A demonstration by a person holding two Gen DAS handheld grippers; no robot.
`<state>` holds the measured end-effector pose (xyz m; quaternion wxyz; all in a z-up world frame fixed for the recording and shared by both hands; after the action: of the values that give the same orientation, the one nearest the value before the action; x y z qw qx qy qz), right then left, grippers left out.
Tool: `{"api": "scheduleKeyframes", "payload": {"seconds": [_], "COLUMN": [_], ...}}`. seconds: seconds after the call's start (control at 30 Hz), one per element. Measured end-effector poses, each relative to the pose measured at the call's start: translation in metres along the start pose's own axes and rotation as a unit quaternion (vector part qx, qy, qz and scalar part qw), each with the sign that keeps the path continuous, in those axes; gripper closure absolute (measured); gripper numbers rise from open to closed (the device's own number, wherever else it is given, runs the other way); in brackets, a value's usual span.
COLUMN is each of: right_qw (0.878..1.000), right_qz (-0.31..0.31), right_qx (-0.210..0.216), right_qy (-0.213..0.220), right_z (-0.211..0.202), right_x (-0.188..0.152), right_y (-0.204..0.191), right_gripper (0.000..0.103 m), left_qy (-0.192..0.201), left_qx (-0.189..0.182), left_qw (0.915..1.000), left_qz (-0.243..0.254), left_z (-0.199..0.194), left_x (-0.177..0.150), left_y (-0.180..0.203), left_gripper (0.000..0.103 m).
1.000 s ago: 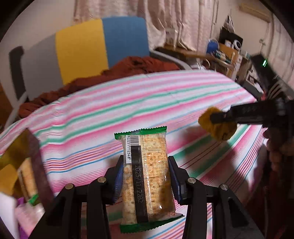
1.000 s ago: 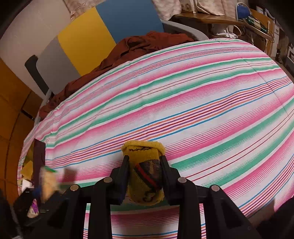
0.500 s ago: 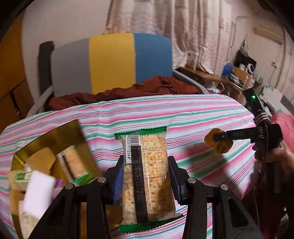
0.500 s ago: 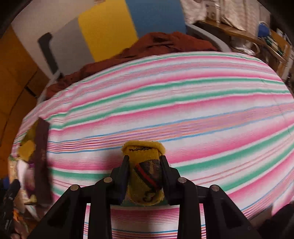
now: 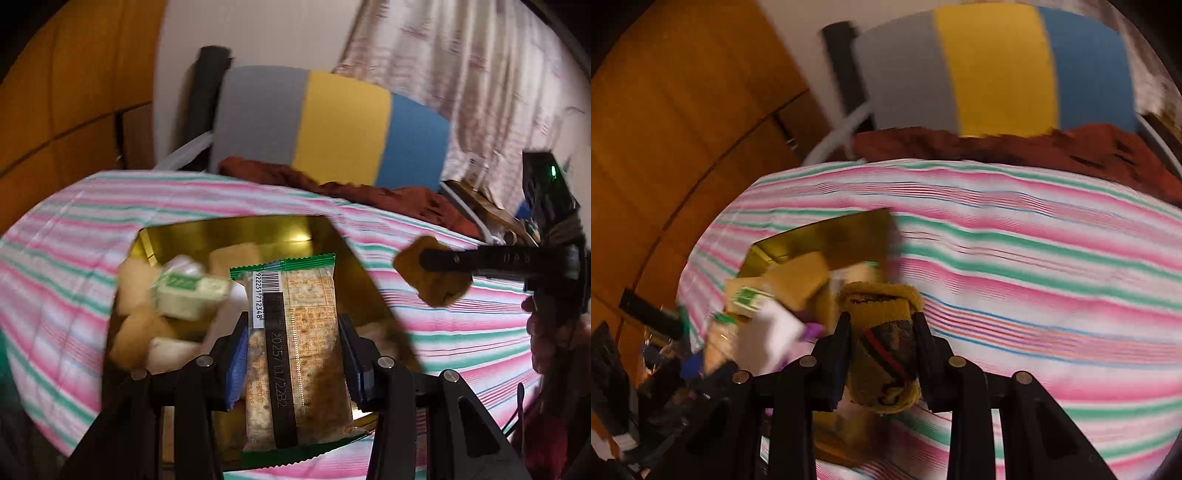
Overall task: Organize objects
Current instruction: 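Carry the cracker packet with the left gripper toward the tray while the right gripper carries the yellow item, then lower the cracker packet and yellow knit item into the tray and open both grippers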
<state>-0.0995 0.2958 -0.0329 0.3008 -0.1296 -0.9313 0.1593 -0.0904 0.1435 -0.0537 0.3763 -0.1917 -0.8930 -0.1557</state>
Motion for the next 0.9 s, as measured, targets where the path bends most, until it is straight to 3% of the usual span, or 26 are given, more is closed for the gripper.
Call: {"api": "scheduleKeyframes", "payload": {"seconds": [0.2,0.37,0.43,0.6,0.8,0.9], "right_qw": [0.999,0.998,0.998,0.999,0.996,0.994], "right_qz": [-0.034,-0.023,-0.017,-0.018,-0.064,-0.073], "right_qx": [0.002,-0.002,0.004,-0.003,-0.064,-0.079], "right_qy": [-0.036,-0.055,-0.054,-0.041,0.004,0.023], "right_z": [0.055,0.078,0.078,0.069,0.047,0.035], "right_x": [0.010,0.013,0.014,0.011,-0.006,-0.018], "right_y": [-0.041,-0.040,-0.040,-0.040,-0.046,-0.049], "right_gripper": [0.070,0.058,0.054,0.054,0.052,0.044], "left_qy": [-0.020,-0.007,0.001,-0.003,0.004,0.009], "left_qx": [-0.005,-0.010,0.002,0.014,0.052,0.072], "left_qw": [0.9996,0.9998,1.0000,0.9998,0.9982,0.9967], "left_qz": [-0.017,-0.016,-0.009,-0.014,-0.030,-0.036], "left_z": [0.020,0.027,0.023,0.017,-0.001,-0.012], "left_x": [-0.015,-0.009,-0.008,-0.010,-0.012,-0.013], "left_y": [-0.010,-0.006,-0.007,-0.016,-0.031,-0.039], "left_gripper": [0.057,0.027,0.023,0.021,0.008,0.000]}}
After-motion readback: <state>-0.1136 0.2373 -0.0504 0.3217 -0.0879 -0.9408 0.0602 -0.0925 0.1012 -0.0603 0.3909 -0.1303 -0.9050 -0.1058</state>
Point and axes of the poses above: each gripper's, at about its wrist camera, not at the fingertips, and z roughly the way its jaws point, y to its right, x to its top, the point moved 6 cm from there along z, roughly the way its jaws point, and after that the axes turned 4 degrees about z, right-handed, at the moved point
